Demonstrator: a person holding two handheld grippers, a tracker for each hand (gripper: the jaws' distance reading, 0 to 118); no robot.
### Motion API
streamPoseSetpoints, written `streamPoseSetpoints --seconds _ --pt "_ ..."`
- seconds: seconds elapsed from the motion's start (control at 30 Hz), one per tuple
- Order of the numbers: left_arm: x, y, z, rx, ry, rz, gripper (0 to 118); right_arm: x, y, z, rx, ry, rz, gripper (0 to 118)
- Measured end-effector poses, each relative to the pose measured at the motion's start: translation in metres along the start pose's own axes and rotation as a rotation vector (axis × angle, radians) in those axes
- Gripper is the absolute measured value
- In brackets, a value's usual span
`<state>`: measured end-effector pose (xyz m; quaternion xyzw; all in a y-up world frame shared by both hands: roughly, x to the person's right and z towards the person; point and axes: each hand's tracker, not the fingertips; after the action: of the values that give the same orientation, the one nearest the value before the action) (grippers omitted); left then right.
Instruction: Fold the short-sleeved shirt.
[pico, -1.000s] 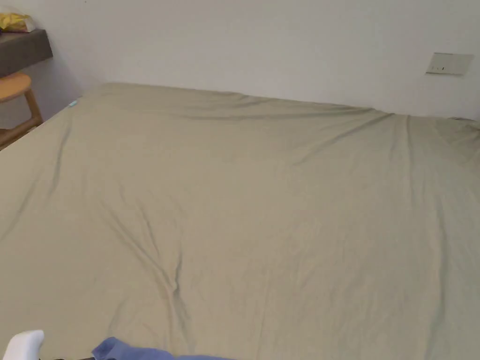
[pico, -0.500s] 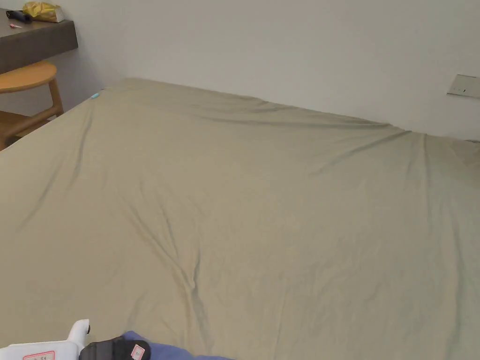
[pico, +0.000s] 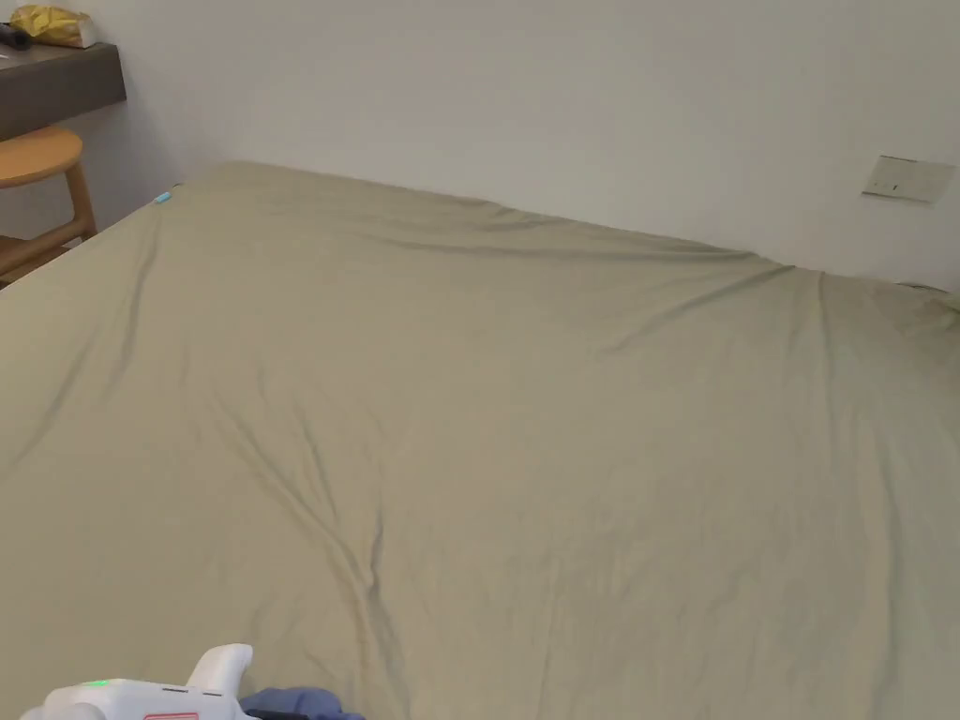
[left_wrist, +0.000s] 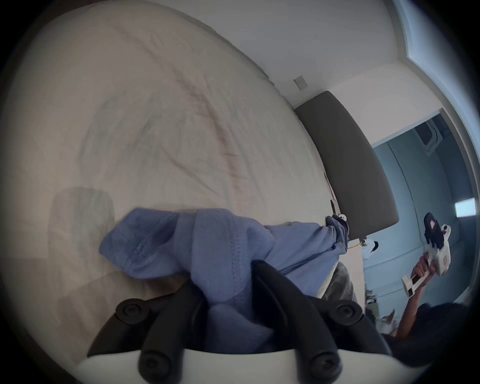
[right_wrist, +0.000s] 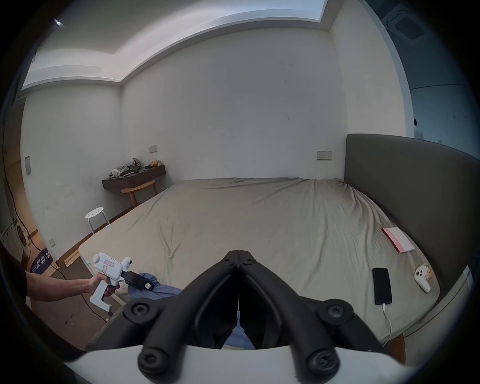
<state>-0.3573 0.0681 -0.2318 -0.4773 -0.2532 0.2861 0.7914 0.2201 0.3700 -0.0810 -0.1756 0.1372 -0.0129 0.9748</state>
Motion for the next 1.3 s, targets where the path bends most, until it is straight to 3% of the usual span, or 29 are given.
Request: streamPoseSetpoints --seconds 0.23,0.33,0.47,0.57,0.63,0.77,0.93,1.13,1.17,1.23,1.27,1.3 --pt "0.008 0.015 0.026 -0.031 0.152 -0.085 8 0.021 -0.002 0.016 0.015 -0.070 -0.046 2" --pt "0.002 0.022 0.056 0.022 0.226 -0.057 8 0.023 -0.006 0.019 0.018 -0.114 -0.012 2" --pt "-0.005 0.030 0.117 0.076 0.432 -0.022 8 0.026 -0.012 0.024 0.018 -0.113 -0.009 2" --pt "0.023 0.031 0.155 0.062 0.694 0.049 8 0.028 -0.013 0.025 0.049 -0.113 -0.020 2" --pt "0.050 0.032 0.164 0.072 0.770 0.011 8 0.028 -0.012 0.024 0.071 -0.142 0.002 2" --pt "0.113 0.031 0.143 0.052 0.680 -0.122 8 0.027 -0.010 0.025 0.095 -0.110 -0.029 2" --pt "0.157 0.030 0.071 -0.062 0.425 -0.194 8 0.020 -0.016 0.033 0.106 -0.106 -0.001 2" --pt "0.143 0.034 -0.018 -0.192 0.506 -0.228 11 0.028 -0.030 0.043 0.078 -0.142 -0.015 2" --pt "0.140 0.033 -0.030 -0.212 0.504 -0.207 28 0.031 -0.034 0.045 0.073 -0.143 -0.031 2" --pt "0.127 0.028 -0.048 -0.281 0.397 -0.148 92 0.036 -0.040 0.046 0.066 -0.156 -0.052 2" --pt "0.125 0.023 -0.050 -0.293 0.327 -0.117 110 0.040 -0.044 0.047 0.070 -0.162 -0.052 2" --pt "0.128 0.022 -0.049 -0.283 0.312 -0.097 110 0.044 -0.046 0.048 0.070 -0.175 -0.050 2"
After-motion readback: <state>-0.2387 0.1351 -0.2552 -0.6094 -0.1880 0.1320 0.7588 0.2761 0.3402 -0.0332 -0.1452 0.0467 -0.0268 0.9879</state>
